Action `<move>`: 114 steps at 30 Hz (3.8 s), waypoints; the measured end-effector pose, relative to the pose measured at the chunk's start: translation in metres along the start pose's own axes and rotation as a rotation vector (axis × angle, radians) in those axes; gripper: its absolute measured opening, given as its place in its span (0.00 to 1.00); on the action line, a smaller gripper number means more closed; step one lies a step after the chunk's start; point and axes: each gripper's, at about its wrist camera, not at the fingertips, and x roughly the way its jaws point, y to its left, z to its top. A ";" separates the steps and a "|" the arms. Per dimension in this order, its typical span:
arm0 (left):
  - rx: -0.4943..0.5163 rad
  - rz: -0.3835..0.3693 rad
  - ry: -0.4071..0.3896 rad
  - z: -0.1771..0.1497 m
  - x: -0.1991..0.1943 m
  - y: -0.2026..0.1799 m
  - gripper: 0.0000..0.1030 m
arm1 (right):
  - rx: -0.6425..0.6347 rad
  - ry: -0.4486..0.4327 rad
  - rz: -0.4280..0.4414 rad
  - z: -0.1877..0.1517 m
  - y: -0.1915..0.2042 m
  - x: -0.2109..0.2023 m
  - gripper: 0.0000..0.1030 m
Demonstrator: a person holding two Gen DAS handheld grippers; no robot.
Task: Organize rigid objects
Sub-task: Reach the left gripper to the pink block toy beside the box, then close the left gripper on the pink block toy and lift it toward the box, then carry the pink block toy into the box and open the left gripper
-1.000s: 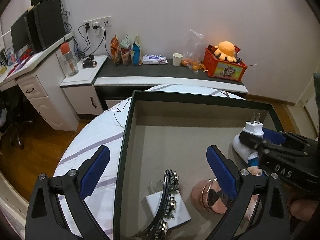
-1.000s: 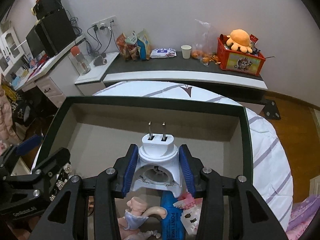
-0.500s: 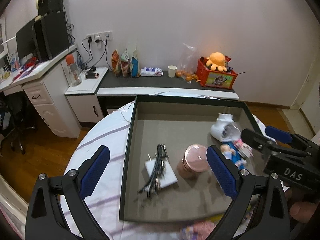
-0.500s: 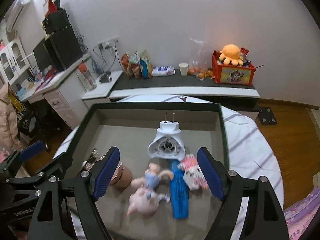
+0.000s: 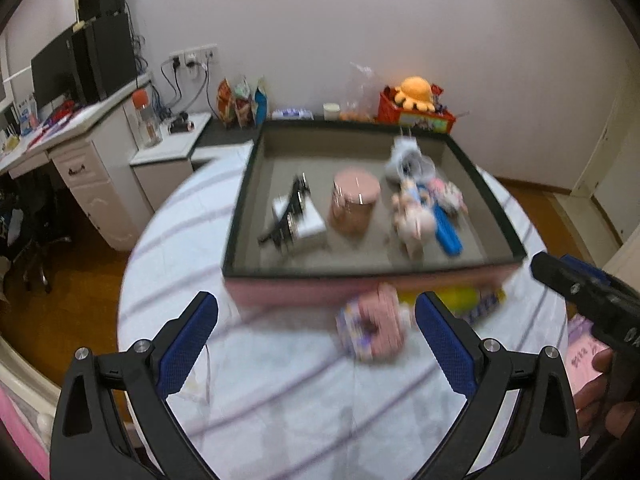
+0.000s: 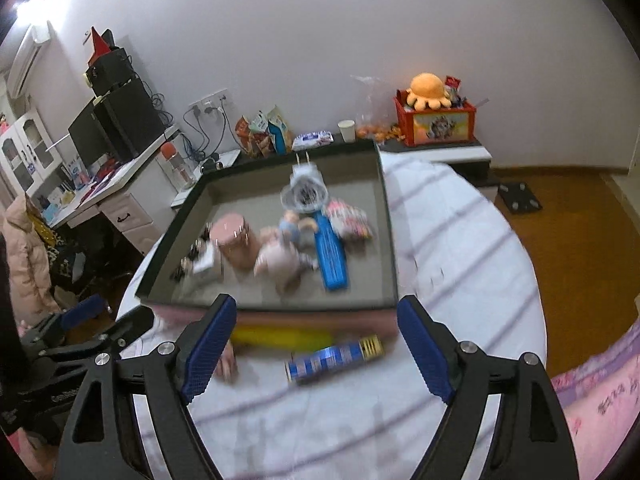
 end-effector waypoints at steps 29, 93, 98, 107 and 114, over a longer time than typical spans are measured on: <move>0.007 -0.029 0.159 -0.019 0.084 -0.032 0.85 | 0.050 0.035 -0.019 -0.040 -0.027 -0.009 1.00; 0.058 -0.007 0.160 0.132 0.166 0.011 0.74 | 0.015 0.077 -0.048 0.057 -0.015 0.100 1.00; 0.068 -0.007 0.165 0.134 0.167 0.009 0.85 | 0.013 0.078 -0.043 0.062 -0.013 0.107 1.00; 0.060 -0.008 0.106 0.129 0.139 0.006 0.91 | 0.016 0.058 -0.043 0.063 -0.012 0.096 1.00; 0.015 -0.025 -0.013 0.107 0.072 0.014 0.98 | 0.023 0.009 -0.052 0.055 -0.011 0.063 1.00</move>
